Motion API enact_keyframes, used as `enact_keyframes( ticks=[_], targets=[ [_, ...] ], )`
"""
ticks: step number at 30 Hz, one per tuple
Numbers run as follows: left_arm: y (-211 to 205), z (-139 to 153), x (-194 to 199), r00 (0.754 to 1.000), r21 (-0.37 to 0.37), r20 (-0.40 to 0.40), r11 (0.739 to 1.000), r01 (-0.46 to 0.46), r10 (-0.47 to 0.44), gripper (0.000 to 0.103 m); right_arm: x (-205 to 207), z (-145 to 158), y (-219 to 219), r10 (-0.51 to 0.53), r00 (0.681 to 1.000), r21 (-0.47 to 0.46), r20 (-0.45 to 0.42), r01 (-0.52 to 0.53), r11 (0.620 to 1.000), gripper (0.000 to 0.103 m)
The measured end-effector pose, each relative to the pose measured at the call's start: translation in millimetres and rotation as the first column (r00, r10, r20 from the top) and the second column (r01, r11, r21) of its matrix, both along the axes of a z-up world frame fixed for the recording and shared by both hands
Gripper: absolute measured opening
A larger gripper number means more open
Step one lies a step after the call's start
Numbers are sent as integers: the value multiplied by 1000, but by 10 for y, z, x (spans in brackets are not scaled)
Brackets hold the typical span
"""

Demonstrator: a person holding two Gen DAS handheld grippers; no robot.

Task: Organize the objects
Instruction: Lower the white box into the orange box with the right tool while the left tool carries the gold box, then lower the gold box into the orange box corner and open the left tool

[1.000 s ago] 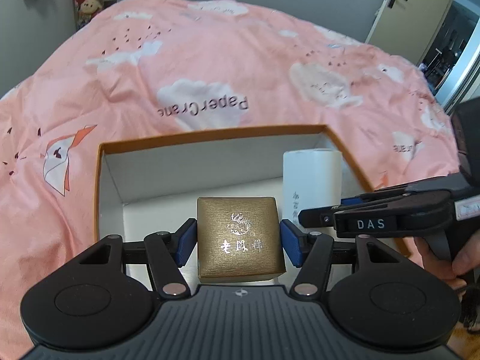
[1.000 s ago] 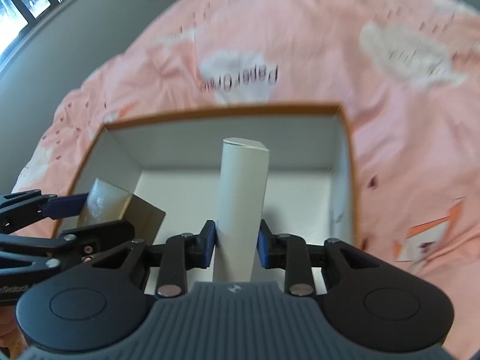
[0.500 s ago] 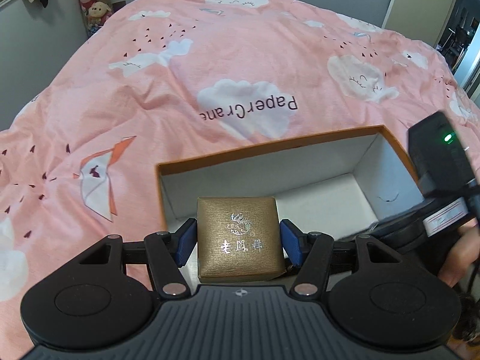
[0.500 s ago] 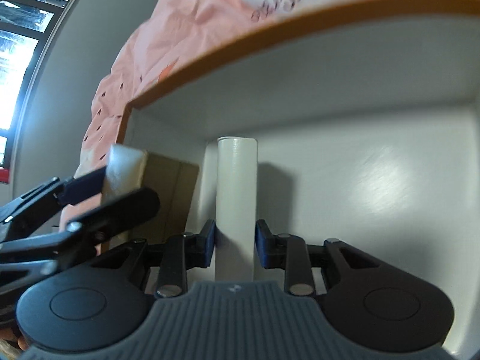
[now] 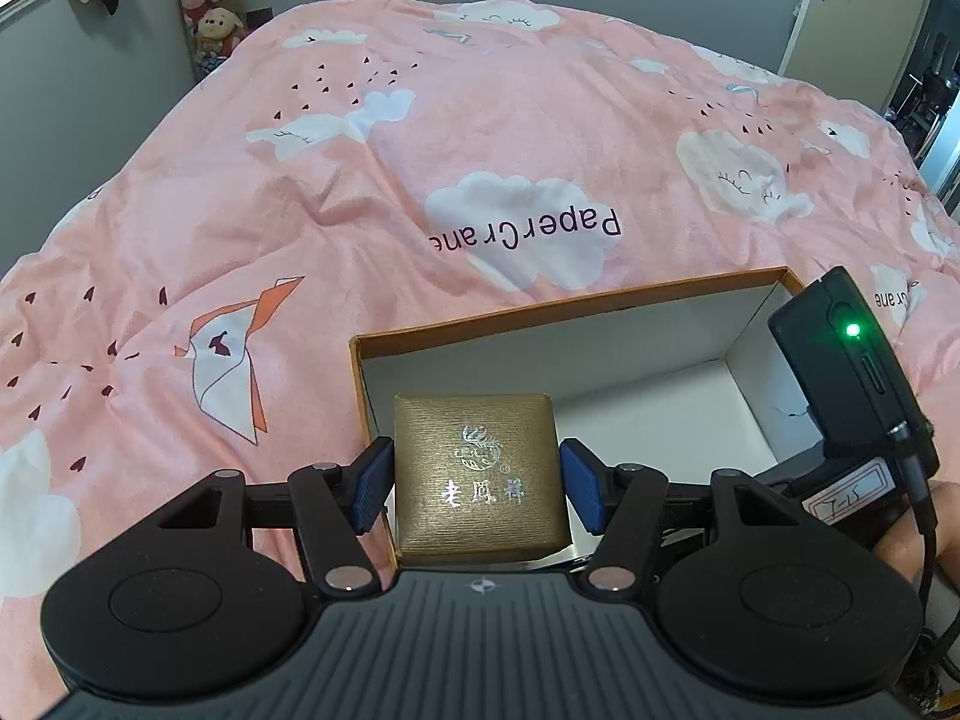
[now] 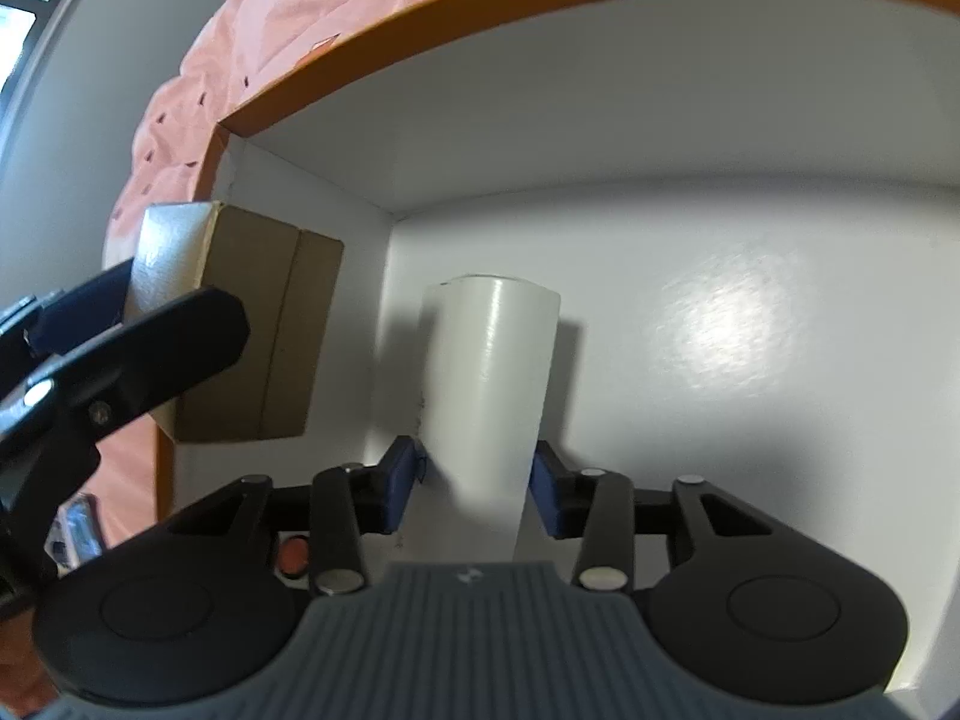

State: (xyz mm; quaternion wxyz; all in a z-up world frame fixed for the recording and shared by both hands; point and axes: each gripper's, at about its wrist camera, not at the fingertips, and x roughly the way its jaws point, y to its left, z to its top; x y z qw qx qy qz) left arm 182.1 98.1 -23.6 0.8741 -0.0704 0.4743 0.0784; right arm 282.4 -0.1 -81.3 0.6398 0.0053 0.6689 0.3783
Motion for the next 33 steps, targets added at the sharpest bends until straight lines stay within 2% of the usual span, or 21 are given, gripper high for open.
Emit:
enact_keyframes(
  ticks=[2, 4, 11, 15, 17, 18, 20, 23, 26, 30, 33],
  targets=[
    [-2, 2, -2, 1000, -3, 1, 1000, 3, -3, 68, -26, 34, 16, 20, 999, -48, 39, -18, 999, 55],
    [0, 4, -3, 1000, -6, 5, 1000, 7, -7, 68, 28, -8, 45, 36, 997, -69, 62, -32, 997, 55],
    [19, -9, 30, 999, 10, 10, 999, 36, -36, 68, -59, -2, 146, 124, 990, -32, 62, -122, 992, 40],
    [67, -17, 75, 999, -8, -3, 999, 39, -39, 68, -107, -16, 280, 179, 982, -17, 64, -178, 984, 35],
    [75, -17, 85, 999, -6, -2, 999, 39, -39, 68, -125, -39, 345, 209, 977, 5, 34, -209, 978, 29],
    [79, -16, 94, 999, -3, 0, 999, 38, -38, 68, -148, -83, 364, 215, 977, 20, -8, -214, 977, 27],
    [82, -23, 117, 1000, 25, -4, 999, 31, -31, 68, -182, -129, 399, 229, 973, 22, -27, -228, 973, 27],
    [106, -55, 145, 999, 12, -12, 999, 36, -35, 68, -186, -139, 424, 243, 970, 23, -18, -242, 970, 27],
    [102, -77, 177, 999, 8, -20, 999, 40, -40, 68, -211, -97, 421, 253, 967, 20, 6, -253, 967, 27],
    [82, -106, 227, 998, -15, -38, 999, 48, -48, 68, -207, 118, 290, 231, 964, 22, 135, -236, 972, 29],
    [3, -164, 276, 995, -22, -64, 997, 70, -71, 69, -178, 242, 154, 197, 960, 49, 197, -210, 976, 38]
  ],
)
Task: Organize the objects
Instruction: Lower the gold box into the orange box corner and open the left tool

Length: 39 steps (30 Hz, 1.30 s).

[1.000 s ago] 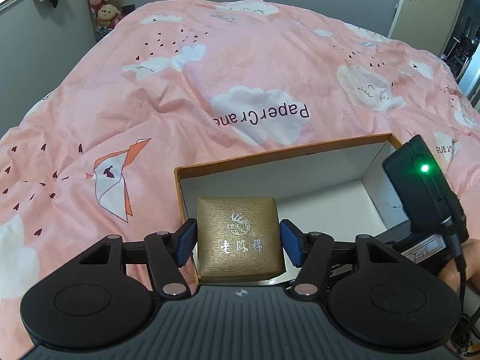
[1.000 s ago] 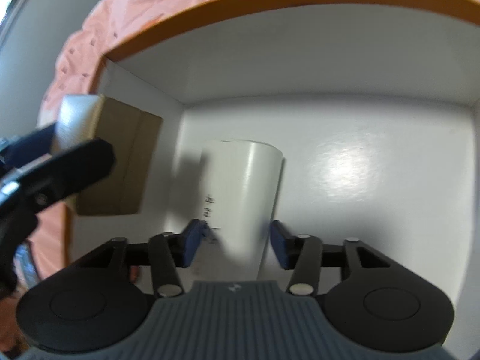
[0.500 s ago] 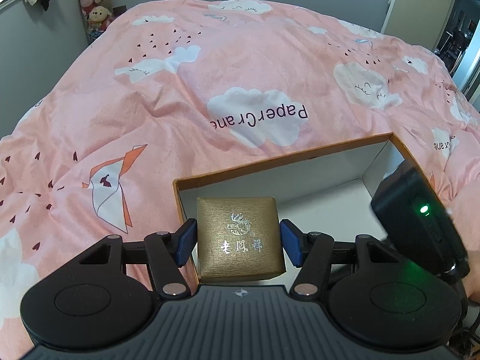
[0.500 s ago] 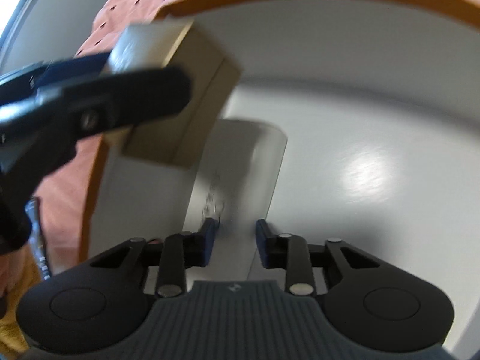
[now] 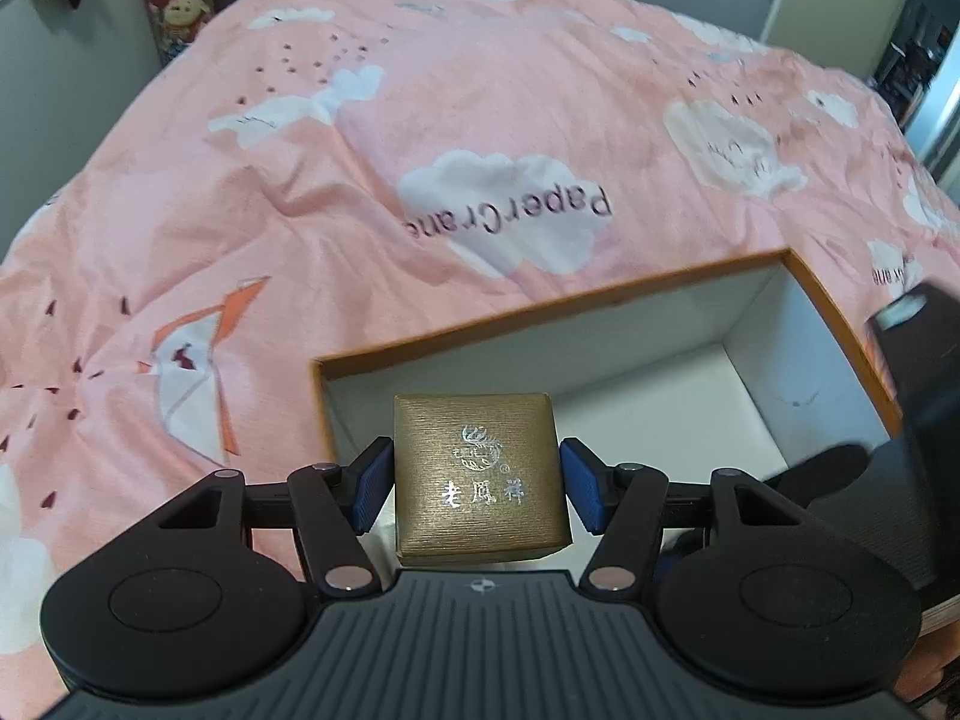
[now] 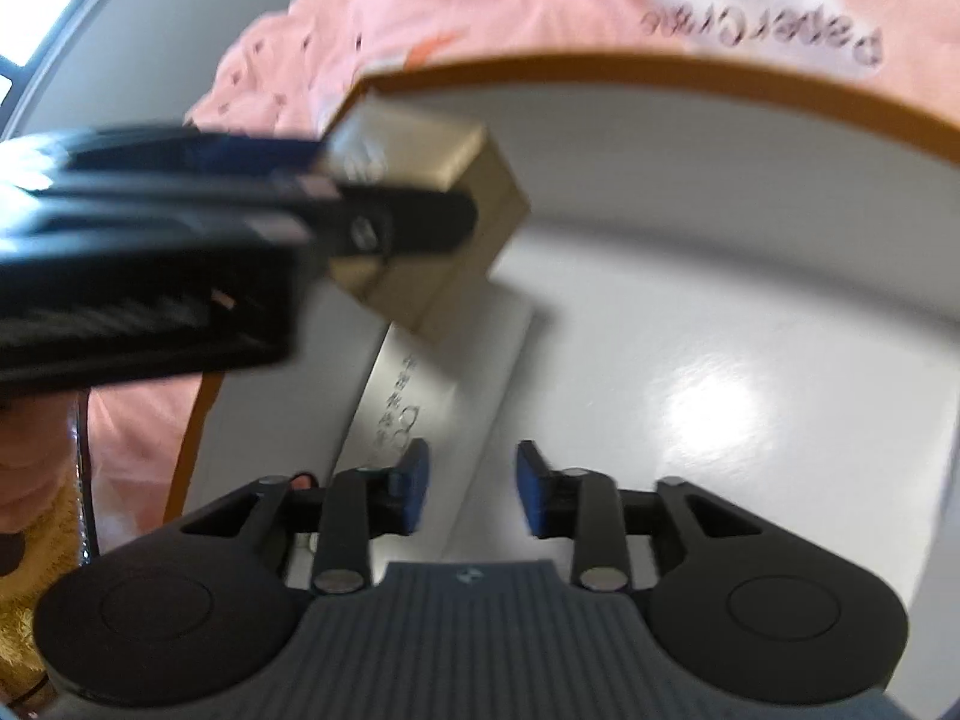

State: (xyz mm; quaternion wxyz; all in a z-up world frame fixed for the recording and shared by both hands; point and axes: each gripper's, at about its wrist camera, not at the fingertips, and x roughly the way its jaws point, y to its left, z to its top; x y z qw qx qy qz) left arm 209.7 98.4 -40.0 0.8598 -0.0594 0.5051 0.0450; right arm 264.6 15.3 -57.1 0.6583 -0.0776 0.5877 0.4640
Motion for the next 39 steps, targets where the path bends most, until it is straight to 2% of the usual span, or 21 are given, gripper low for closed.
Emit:
enact_keyframes(
  ticks=[4, 7, 12, 14, 19, 22, 25, 26, 27, 31, 34, 36, 39],
  targets=[
    [-72, -132, 69, 999, -32, -36, 999, -7, 6, 69, -2, 37, -78, -12, 999, 54, 47, 10, 998, 38],
    [-88, -213, 114, 998, -27, -61, 999, -23, 21, 69, 12, 31, -77, -37, 997, 98, 66, 30, 995, 38],
    [-100, -274, 175, 997, -25, -77, 1000, -12, 10, 69, 119, 16, -56, -96, 994, 136, 60, 87, 987, 35],
    [-101, -261, 183, 998, -17, -55, 1000, -18, 17, 69, 151, 9, -35, -111, 993, 144, 51, 103, 984, 31],
    [-27, -146, 172, 999, -50, -5, 998, -47, 47, 69, 228, -28, -8, -140, 989, 153, 43, 132, 979, 29],
    [18, -51, 120, 997, -41, 32, 997, -67, 68, 67, 249, 12, -333, -155, 984, 130, 91, 143, 981, 29],
    [80, 55, 23, 992, -35, 74, 995, -98, 100, 66, 279, -30, -328, -174, 981, 118, 82, 164, 979, 35],
    [101, 82, -14, 990, -27, 84, 993, -111, 113, 66, 287, -35, -332, -181, 981, 114, 74, 172, 978, 45],
    [108, 104, -52, 988, -11, 94, 992, -122, 123, 65, 287, -47, -310, -185, 980, 109, 75, 176, 978, 48],
    [150, 145, -191, 978, 39, 123, 984, -174, 168, 56, 250, -51, -263, -156, 985, 95, 72, 149, 984, 48],
    [230, 154, -292, 967, 24, 132, 975, -221, 216, 53, 186, -25, -196, -117, 986, 77, 119, 108, 991, 43],
    [279, 168, -363, 959, 7, 146, 969, -248, 244, 52, 168, -12, -149, -108, 980, 61, 169, 99, 993, 28],
    [337, 180, -466, 947, -15, 163, 960, -279, 278, 51, 180, 20, -117, -117, 971, 54, 210, 108, 993, 25]
  ],
)
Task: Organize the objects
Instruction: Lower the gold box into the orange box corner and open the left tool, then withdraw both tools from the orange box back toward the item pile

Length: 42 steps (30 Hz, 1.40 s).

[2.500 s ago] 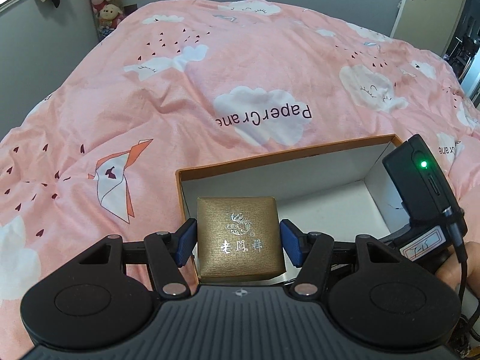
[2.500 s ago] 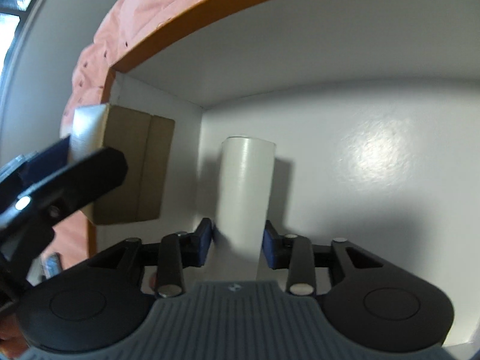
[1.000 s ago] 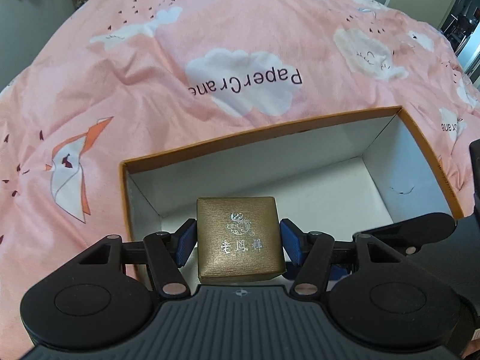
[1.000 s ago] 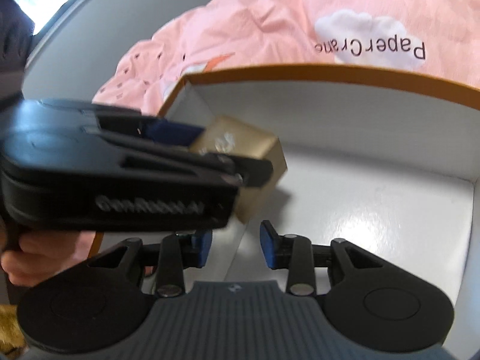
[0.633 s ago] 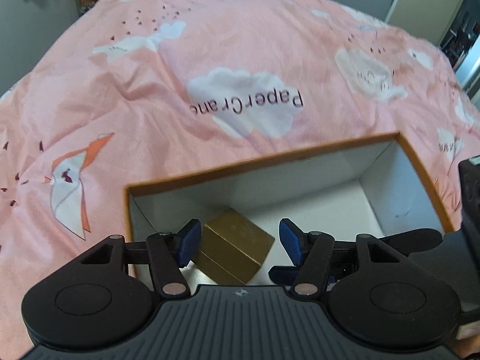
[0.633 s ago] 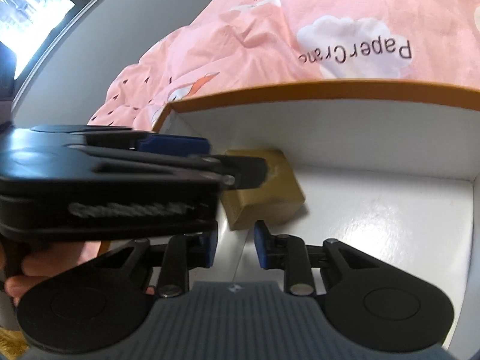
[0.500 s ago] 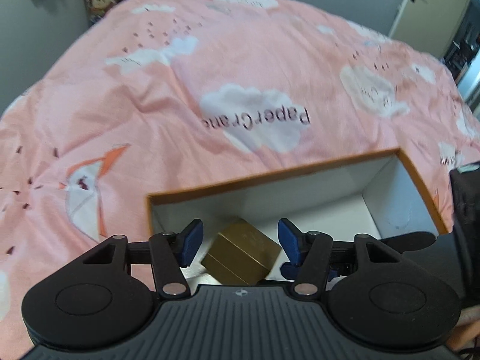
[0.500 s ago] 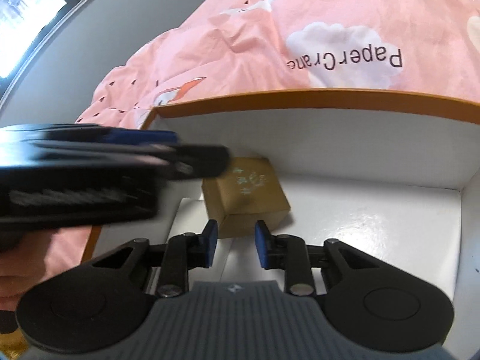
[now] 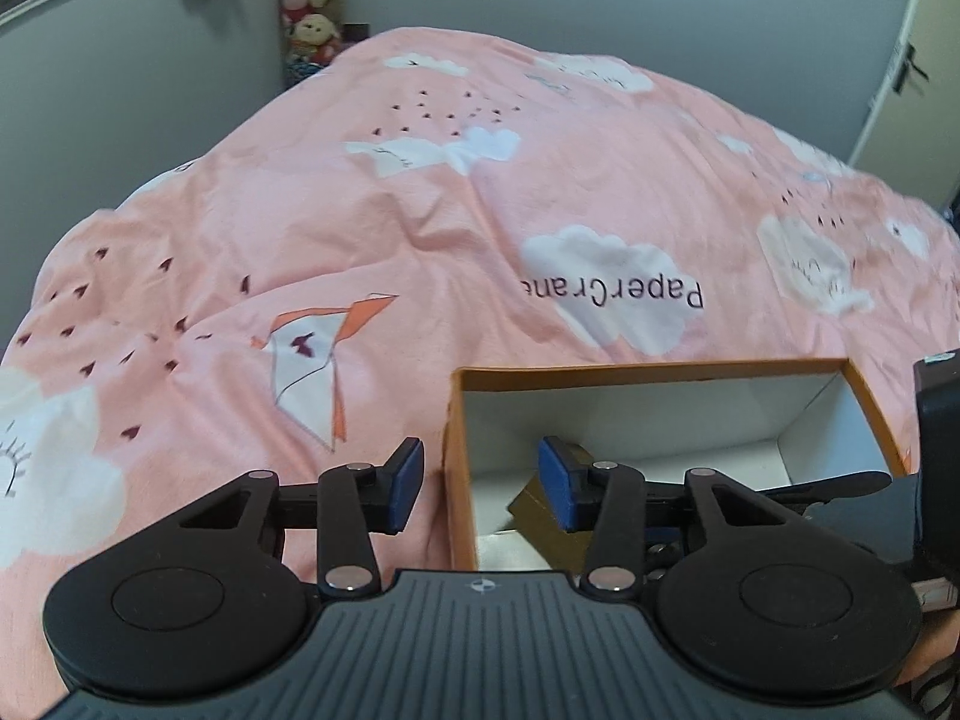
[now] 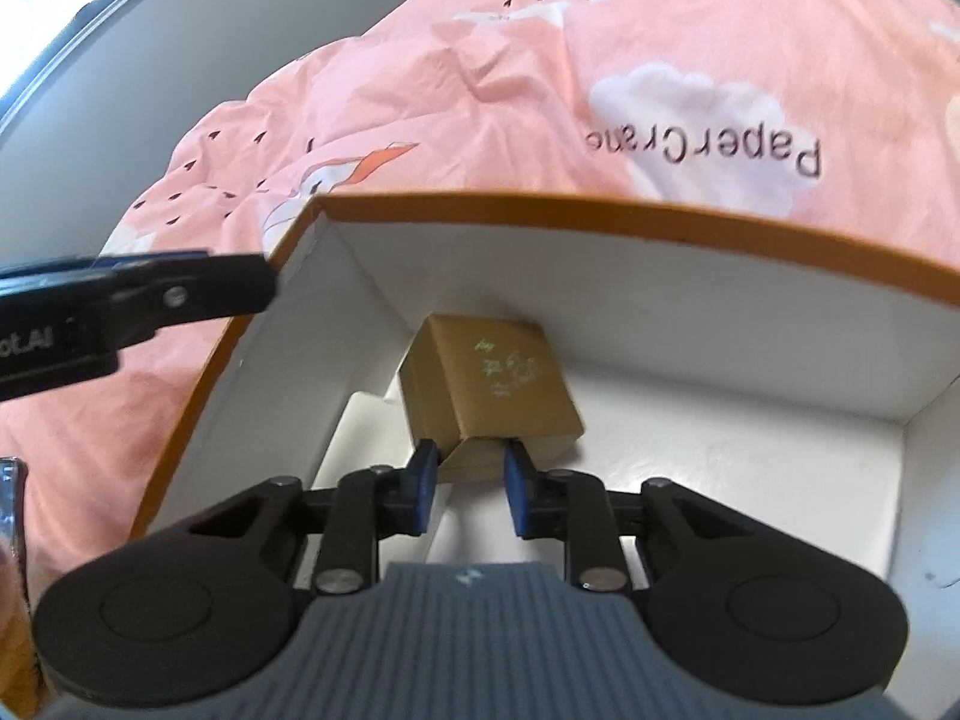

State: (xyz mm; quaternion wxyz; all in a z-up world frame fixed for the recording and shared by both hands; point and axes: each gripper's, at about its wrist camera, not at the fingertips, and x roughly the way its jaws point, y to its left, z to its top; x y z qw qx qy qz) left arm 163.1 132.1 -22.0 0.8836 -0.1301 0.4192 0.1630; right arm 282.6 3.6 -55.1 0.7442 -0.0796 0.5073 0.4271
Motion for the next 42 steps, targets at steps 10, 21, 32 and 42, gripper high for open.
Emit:
enact_keyframes(
  ticks=[10, 21, 32, 42],
  targets=[
    [2, -102, -105, 1000, 29, -1, 1000, -4, 4, 51, 85, 126, -31, -98, 987, 0, 131, 98, 995, 14],
    [33, -264, -115, 999, -20, -50, 1000, -19, 18, 45, 188, 94, -193, -217, 976, 36, 22, 216, 976, 21],
    [96, -350, -127, 998, -95, -55, 995, -16, 10, 33, 239, 35, 55, -164, 985, 16, 57, 163, 986, 13],
    [131, -395, -134, 998, -107, -60, 994, -22, 16, 33, 193, -6, 381, -67, 998, 74, 2, 67, 995, 10]
  ],
)
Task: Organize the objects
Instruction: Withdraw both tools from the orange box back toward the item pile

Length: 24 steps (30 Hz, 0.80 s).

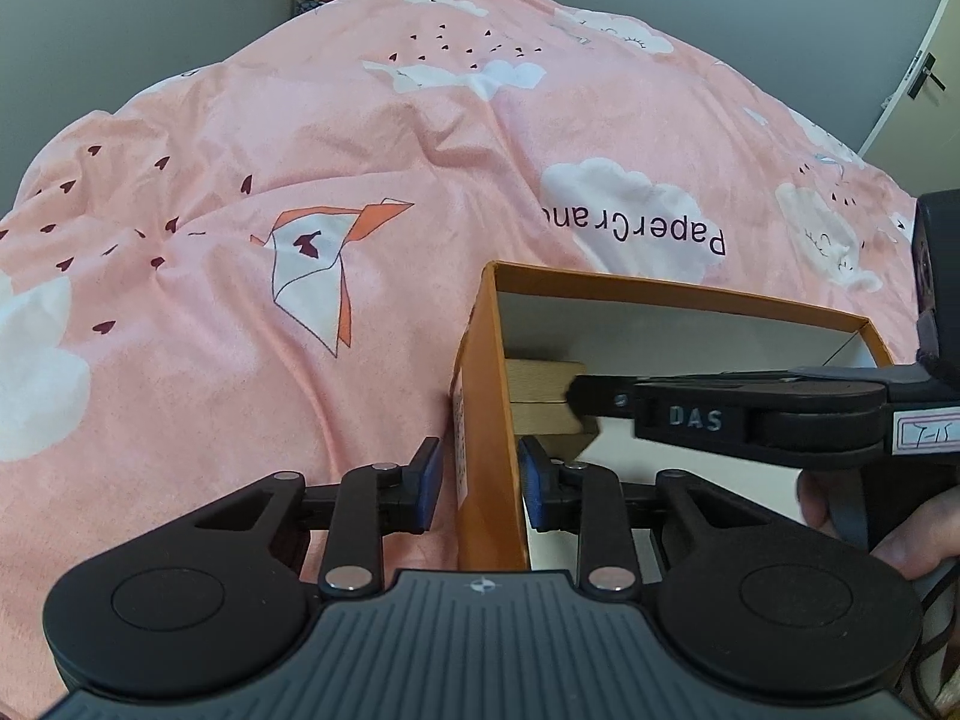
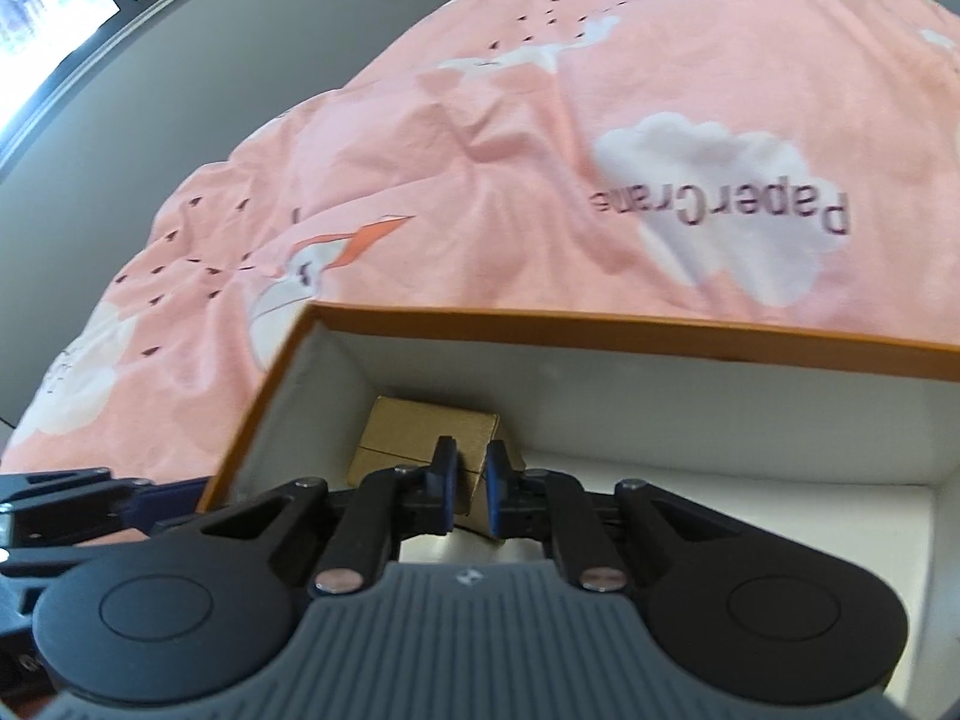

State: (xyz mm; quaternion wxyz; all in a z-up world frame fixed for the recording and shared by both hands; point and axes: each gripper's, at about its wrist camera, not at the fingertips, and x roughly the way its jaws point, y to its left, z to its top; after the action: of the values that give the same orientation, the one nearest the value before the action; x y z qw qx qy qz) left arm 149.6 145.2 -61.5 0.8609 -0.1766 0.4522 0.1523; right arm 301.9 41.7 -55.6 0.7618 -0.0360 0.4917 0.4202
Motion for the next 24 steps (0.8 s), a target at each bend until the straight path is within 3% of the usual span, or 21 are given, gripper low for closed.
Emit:
enact_keyframes(
  ticks=[7, 15, 20, 24],
  targets=[
    [-22, 44, -34, 1000, 11, 20, 1000, 3, -4, 33, -36, 23, -7, -30, 1000, 4, 3, 30, 1000, 10],
    [-134, 396, -290, 978, 9, 206, 1000, -19, 16, 33, -346, 459, -338, -54, 995, 80, 86, 47, 996, 12],
    [-414, 559, -521, 959, 139, 283, 990, -17, -23, 33, -787, 775, -702, -79, 977, 138, 198, 52, 989, 14],
    [-626, 564, -735, 950, 159, 311, 987, -21, -30, 42, -1177, 939, -1049, -115, 954, 164, 279, 71, 984, 14]
  ],
)
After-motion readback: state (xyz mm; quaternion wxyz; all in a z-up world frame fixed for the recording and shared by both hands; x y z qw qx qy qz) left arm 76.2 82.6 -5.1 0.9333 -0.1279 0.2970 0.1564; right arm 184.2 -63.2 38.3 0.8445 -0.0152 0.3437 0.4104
